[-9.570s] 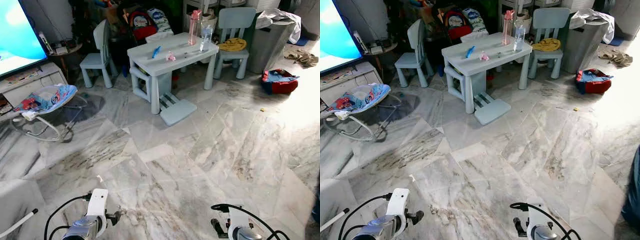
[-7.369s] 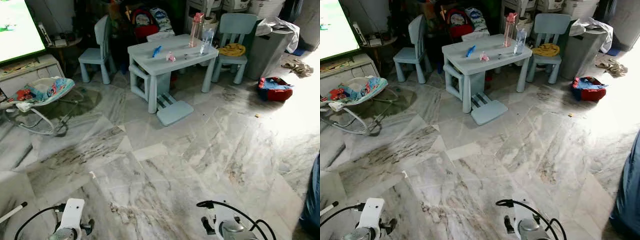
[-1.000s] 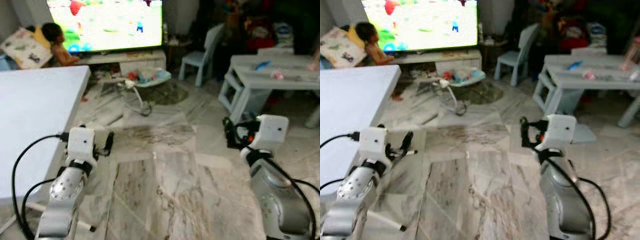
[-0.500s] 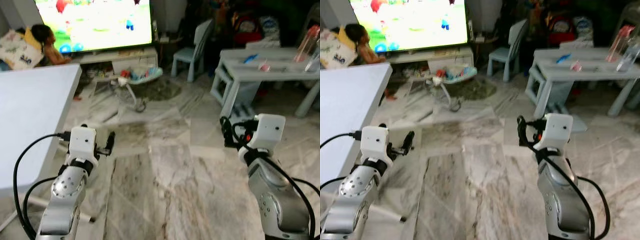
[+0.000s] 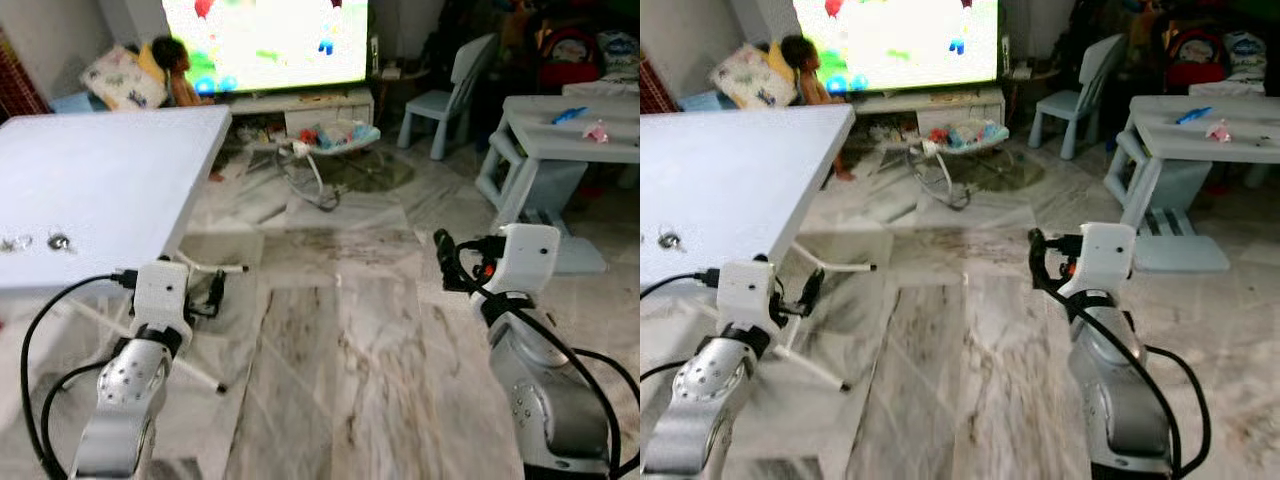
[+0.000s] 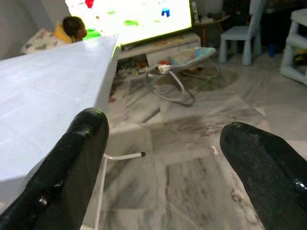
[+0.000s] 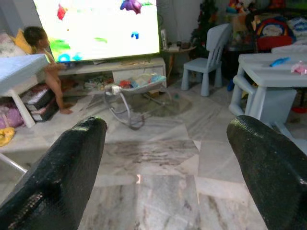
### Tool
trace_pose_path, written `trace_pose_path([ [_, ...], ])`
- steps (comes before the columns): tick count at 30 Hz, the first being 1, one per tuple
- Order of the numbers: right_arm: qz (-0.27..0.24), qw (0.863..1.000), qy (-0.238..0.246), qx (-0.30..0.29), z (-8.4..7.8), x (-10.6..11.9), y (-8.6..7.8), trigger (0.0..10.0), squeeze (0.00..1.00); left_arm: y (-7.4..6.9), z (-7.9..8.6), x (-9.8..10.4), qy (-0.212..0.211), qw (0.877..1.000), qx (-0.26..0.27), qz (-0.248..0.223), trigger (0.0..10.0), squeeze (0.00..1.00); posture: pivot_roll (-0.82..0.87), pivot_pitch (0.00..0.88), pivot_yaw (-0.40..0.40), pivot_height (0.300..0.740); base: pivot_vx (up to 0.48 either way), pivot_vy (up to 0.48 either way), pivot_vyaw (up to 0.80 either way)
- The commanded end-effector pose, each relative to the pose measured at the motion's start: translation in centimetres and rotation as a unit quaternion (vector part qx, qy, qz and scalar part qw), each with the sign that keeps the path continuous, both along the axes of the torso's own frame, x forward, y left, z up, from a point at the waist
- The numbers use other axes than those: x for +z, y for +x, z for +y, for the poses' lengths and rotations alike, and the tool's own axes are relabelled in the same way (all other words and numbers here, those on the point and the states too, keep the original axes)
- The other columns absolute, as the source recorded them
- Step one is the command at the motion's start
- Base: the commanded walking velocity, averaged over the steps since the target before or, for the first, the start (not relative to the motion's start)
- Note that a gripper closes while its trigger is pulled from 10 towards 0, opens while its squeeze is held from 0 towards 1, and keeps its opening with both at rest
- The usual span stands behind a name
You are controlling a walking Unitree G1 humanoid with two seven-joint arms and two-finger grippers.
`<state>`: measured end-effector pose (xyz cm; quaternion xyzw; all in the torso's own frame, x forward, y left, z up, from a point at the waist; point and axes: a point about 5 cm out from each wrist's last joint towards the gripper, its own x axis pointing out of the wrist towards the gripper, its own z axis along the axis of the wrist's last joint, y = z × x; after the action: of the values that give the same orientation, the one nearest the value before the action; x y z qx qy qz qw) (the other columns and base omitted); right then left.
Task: Hang keys on a hook
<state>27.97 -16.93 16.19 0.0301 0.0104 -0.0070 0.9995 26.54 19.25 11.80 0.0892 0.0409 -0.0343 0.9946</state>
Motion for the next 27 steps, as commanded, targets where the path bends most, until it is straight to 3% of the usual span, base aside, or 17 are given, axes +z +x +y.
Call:
trace_pose_path([
  [1, 0.002, 1.0, 0.011, 0.002, 0.0, 0.1, 0.0, 10.0, 0.0, 0.1, -0.2, 0.5, 0.004, 1.0, -0.004, -0.01, 10.0, 0.0, -0.03, 0.0, 0.055, 0.74, 0.0, 0.0, 0.0],
  [5, -0.009, 0.999, 0.028, 0.021, 0.2, 0.4, -0.1, 10.0, 0.0, 0.1, -0.2, 0.6, 0.004, 1.0, -0.005, -0.012, 10.0, 0.0, -0.04, 0.0, 0.058, 0.74, 0.0, 0.0, 0.0],
  [11, -0.008, 1.0, 0.001, 0.017, 0.4, 0.2, -0.2, 10.0, 0.0, 0.3, 0.1, 0.5, -0.016, 1.0, -0.002, -0.007, 10.0, 0.0, -0.04, 0.0, 0.059, 0.74, 0.0, 0.0, 0.0],
  [16, -0.013, 0.999, 0.019, 0.044, 1.1, 0.4, 0.3, 10.0, 0.0, 0.5, -0.3, 0.0, -0.011, 1.0, 0.0, -0.001, 10.0, 0.0, -0.04, 0.0, 0.061, 0.74, 0.0, 0.361, 0.0],
  [24, -0.019, 1.0, -0.008, 0.024, 0.7, 0.6, 0.4, 10.0, 0.0, 0.6, -0.7, 0.1, -0.023, 1.0, -0.006, -0.003, 10.0, 0.0, -0.04, 0.0, 0.06, 0.74, 0.0, 0.476, 0.0],
  [27, -0.003, 0.999, 0.013, 0.033, 0.9, 0.3, 0.5, 10.0, 0.0, 0.6, -0.7, 0.0, -0.023, 1.0, -0.001, -0.003, 10.0, 0.0, -0.04, 0.0, 0.06, 0.74, 0.0, 0.476, 0.0],
])
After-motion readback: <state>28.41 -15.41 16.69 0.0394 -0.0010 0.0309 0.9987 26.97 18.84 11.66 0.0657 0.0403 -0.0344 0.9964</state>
